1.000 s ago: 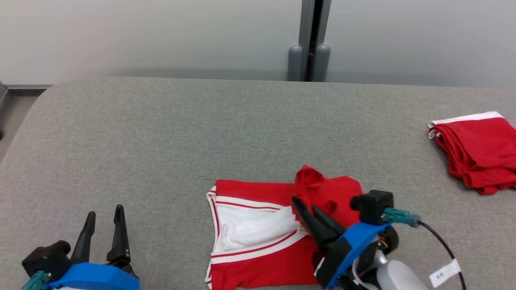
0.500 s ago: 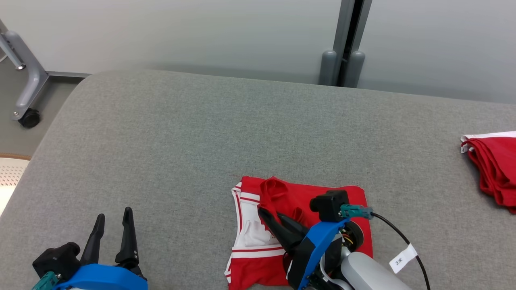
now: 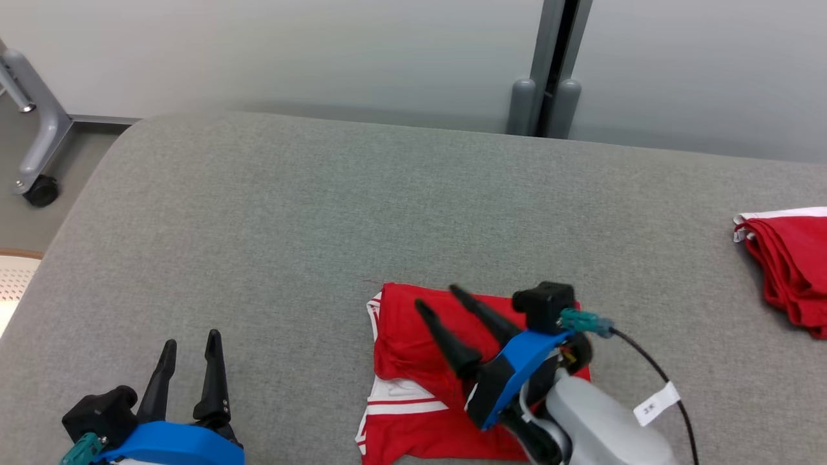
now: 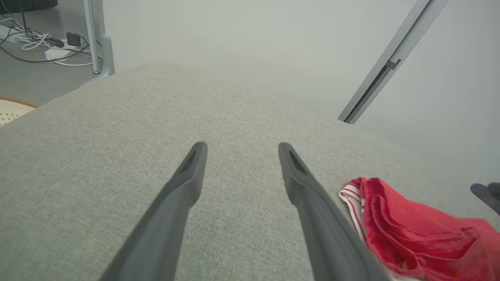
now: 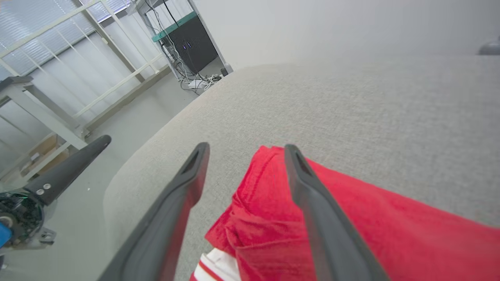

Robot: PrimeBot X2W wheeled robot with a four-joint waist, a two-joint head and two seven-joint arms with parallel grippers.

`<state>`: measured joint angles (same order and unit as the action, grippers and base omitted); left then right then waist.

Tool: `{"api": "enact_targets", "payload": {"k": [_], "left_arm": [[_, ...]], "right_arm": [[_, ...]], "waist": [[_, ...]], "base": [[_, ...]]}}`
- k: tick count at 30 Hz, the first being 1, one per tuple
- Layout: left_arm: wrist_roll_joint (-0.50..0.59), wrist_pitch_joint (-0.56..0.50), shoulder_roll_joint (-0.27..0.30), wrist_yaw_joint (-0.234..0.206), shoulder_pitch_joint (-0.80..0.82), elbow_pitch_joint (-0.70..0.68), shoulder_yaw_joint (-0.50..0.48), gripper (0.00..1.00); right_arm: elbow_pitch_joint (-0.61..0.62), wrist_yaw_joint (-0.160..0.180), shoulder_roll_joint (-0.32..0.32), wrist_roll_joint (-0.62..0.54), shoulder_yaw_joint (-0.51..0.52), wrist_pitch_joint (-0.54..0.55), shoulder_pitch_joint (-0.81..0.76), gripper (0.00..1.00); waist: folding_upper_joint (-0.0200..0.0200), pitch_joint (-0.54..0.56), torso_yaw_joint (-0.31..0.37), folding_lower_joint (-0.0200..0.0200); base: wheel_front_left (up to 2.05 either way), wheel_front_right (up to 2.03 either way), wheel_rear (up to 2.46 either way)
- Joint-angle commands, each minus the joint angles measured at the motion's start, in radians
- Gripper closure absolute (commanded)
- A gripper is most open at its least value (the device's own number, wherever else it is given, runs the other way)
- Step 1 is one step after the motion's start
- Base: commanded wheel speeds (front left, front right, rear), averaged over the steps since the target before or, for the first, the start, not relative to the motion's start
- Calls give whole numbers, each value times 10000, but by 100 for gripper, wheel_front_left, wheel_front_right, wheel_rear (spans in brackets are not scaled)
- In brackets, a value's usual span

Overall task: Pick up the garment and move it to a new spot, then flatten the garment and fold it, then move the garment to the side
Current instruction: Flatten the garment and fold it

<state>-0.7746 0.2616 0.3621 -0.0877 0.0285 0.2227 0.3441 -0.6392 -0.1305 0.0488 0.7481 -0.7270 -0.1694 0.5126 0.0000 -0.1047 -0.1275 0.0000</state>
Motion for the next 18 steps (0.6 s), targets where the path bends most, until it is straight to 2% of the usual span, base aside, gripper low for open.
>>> {"api": "enact_targets", "payload": {"k": [1, 6, 13, 15, 17, 18], "left_arm": [[75, 45, -57, 13, 200, -26, 29, 0], [215, 45, -115, 70, 214, -49, 78, 0], [273, 45, -139, 106, 247, -4, 156, 0], [281, 44, -142, 140, 276, 8, 194, 0], [286, 26, -139, 143, 318, 33, 234, 0], [285, 23, -142, 151, 339, 44, 252, 0]], "right_arm": [[-207, -2, 38, -352, 210, -233, 229, 0], [-582, -4, 24, -1606, 1561, -805, 280, 0], [-109, -2, 26, -3892, 3039, -946, -408, 0], [35, -4, 26, -4698, 3173, -954, -684, 55], [116, -2, 26, -5125, 3176, -952, -1030, 91], [81, -2, 30, -5238, 3130, -942, -1189, 100]], "waist": [[0, 9, 57, 0], [0, -5, 286, 0], [0, -22, 427, 0], [0, -28, 402, 0], [0, -38, 352, 0], [0, -45, 325, 0]], "base": [[0, 0, 0], [0, 0, 0], [0, 0, 0], [0, 0, 0], [0, 0, 0], [0, 0, 0]]}}
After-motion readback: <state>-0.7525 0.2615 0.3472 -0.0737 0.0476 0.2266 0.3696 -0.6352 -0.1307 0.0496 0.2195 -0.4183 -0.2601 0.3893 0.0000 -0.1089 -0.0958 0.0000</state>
